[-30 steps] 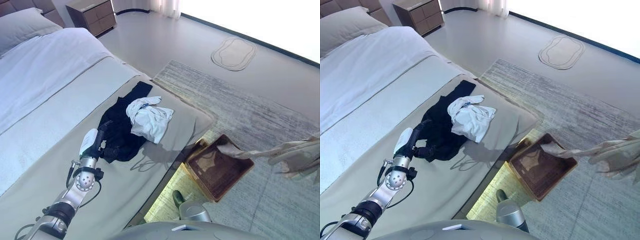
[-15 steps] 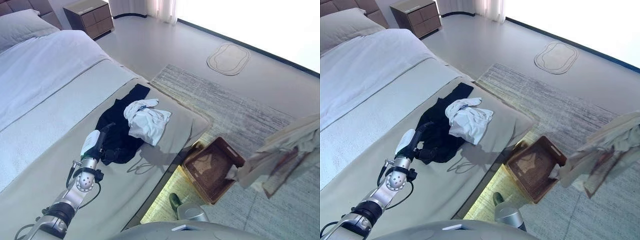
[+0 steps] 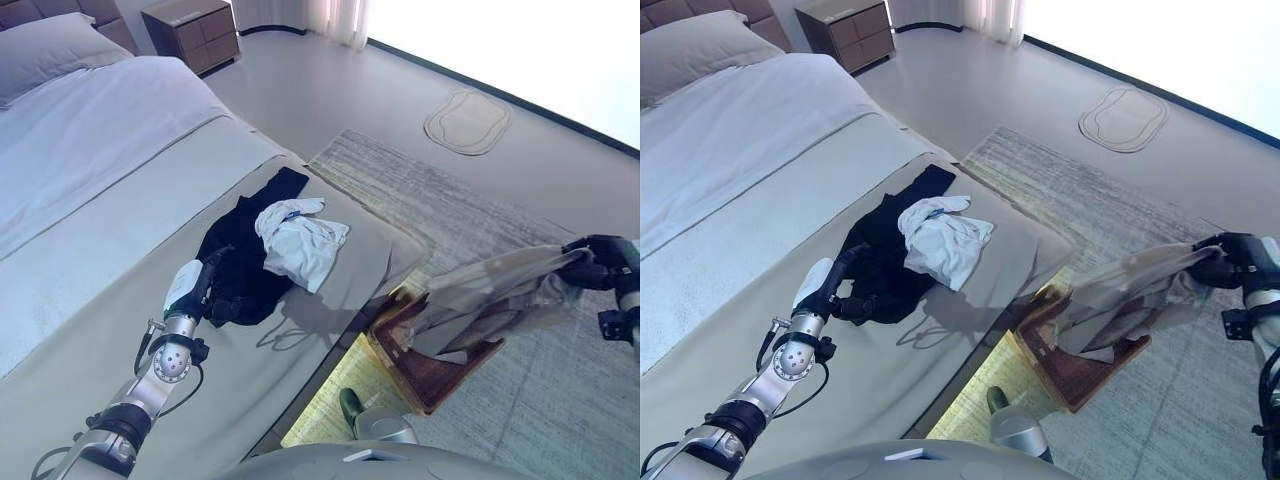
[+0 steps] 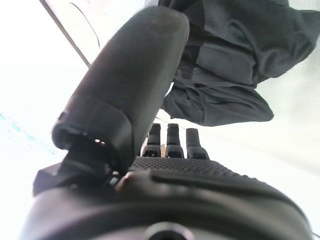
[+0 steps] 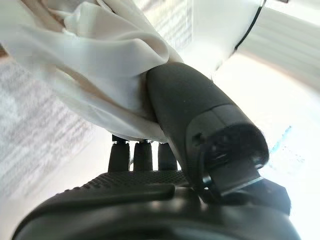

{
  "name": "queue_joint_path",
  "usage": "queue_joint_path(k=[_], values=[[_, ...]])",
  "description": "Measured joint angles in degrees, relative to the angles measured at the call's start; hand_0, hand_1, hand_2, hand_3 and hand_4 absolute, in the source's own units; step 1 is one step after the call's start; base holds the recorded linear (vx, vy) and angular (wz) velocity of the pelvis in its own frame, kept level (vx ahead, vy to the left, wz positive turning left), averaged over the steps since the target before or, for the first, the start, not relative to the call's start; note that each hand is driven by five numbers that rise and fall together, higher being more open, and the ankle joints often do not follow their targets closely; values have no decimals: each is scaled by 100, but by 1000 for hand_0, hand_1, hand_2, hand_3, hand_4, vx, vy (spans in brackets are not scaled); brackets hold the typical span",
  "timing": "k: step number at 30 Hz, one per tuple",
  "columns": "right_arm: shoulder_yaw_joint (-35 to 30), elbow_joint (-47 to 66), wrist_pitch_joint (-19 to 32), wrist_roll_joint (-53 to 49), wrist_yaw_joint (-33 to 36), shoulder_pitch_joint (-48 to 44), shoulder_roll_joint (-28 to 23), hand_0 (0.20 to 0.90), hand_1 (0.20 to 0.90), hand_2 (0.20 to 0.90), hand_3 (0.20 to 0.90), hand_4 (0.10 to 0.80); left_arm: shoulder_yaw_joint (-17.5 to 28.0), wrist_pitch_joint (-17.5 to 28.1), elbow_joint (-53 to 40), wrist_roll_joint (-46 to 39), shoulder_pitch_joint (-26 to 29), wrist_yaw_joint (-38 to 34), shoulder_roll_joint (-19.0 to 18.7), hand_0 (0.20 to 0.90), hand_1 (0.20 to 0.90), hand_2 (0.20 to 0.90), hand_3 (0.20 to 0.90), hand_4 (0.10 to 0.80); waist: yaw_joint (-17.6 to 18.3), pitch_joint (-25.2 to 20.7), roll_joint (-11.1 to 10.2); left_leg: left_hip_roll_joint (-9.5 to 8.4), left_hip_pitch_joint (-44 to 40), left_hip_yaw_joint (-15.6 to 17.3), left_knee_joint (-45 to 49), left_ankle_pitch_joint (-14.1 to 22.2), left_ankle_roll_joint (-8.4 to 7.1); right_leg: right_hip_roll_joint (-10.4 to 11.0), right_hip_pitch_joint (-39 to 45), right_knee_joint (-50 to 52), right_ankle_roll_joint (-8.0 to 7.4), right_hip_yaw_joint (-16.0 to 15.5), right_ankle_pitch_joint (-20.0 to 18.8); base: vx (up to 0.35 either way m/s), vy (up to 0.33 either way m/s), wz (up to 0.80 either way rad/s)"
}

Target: Pick up the clothes from the bed and place them into the basket

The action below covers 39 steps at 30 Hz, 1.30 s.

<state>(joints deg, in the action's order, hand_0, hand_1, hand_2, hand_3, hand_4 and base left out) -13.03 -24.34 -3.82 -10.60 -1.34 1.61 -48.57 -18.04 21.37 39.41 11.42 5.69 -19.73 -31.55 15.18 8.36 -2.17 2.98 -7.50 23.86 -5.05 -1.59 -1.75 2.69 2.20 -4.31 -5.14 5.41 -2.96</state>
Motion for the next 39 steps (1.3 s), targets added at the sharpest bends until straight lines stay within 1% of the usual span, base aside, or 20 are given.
queue_joint_path(k=[3, 9, 12, 15, 16, 17, 18, 26, 33, 36, 39], values=[[59, -169, -18, 82, 17, 2, 143, 300, 300, 300, 200, 100, 4, -2, 0, 1, 2, 0, 29, 900, 900, 900, 900, 800, -52, 7, 16, -1, 3, -33, -1, 0, 0, 35, 41, -63, 0, -50, 0, -8, -9, 8], [66, -881, -65, 82, 142, 7, 483, 300, 300, 300, 200, 100, 5, -52, -13, -1, 1, 0, 40, 900, 900, 900, 900, 800, -152, 14, 44, -7, 4, -126, 0, -2, 2, 55, 105, -83, -1, -145, 0, -27, -28, 8], [309, -1097, -103, 62, 246, -13, 519, 300, 300, 300, 200, 100, 3, -124, -30, 0, 1, 0, 42, 900, 900, 900, 900, 800, -181, 43, 92, -6, 4, -140, 0, -1, 2, 59, 106, -84, -1, -157, 1, -11, -8, 1], [413, -1417, -129, 59, 284, -110, 526, 300, 300, 300, 200, 100, 2, -124, -37, -1, 4, -1, 42, 900, 900, 900, 900, 800, -210, 98, 185, -9, 4, -148, -2, -1, 2, 64, 109, -85, -2, -167, 2, 0, 0, 0], [438, -1485, -128, 64, 295, -141, 526, 335, 335, 335, 241, 141, 2, -125, -36, -2, 4, -1, 42, 900, 900, 900, 900, 800, -214, 109, 202, -8, 3, -149, -2, -1, 2, 63, 111, -86, -2, -168, 2, 0, 0, 0], [484, -1609, -133, 67, 312, -199, 528, 585, 585, 585, 532, 432, 1, -124, -37, -2, 4, -1, 47, 900, 900, 900, 900, 800, -219, 125, 229, -6, 3, -150, -2, -1, 2, 62, 110, -86, -2, -168, 2, 0, 0, 0], [499, -1649, -137, 74, 331, -206, 535, 900, 900, 900, 900, 800, 1, -124, -37, -2, 4, -1, 50, 900, 900, 900, 900, 800, -227, 139, 255, -4, 3, -150, -2, -2, 2, 61, 110, -86, -2, -170, 2, 0, 0, 0], [501, -2005, -148, 92, 495, -438, 717, 900, 900, 900, 900, 800, -5, -124, -42, -4, 5, 0, 46, 900, 900, 900, 900, 800, -233, 157, 310, -3, 4, -153, -2, -4, 6, 64, 110, -88, -3, -179, 4, 0, 0, 0], [500, -2005, -144, 79, 540, -497, 719, 900, 900, 900, 900, 800, -6, -123, -51, -3, 8, 29, 38, 900, 900, 900, 900, 800, -209, 262, 479, -1, 9, -146, -2, -4, 6, 66, 96, -88, -11, -173, 10, 0, 0, 0], [496, -2004, -132, 78, 583, -550, 719, 900, 900, 900, 900, 800, -6, -123, -59, -4, 8, 42, 38, 900, 900, 900, 900, 800, -190, 310, 560, -8, 44, -96, -3, -4, 5, 69, 37, -88, -12, -139, 12, 4, 14, -7], [496, -1978, -125, 72, 582, -569, 720, 900, 900, 900, 900, 800, -9, -123, -65, -4, 10, 83, 41, 900, 900, 900, 900, 800, -123, 355, 641, -9, 56, -72, -2, -4, 6, 68, 16, -87, -12, -128, 10, 12, 10, -4]])
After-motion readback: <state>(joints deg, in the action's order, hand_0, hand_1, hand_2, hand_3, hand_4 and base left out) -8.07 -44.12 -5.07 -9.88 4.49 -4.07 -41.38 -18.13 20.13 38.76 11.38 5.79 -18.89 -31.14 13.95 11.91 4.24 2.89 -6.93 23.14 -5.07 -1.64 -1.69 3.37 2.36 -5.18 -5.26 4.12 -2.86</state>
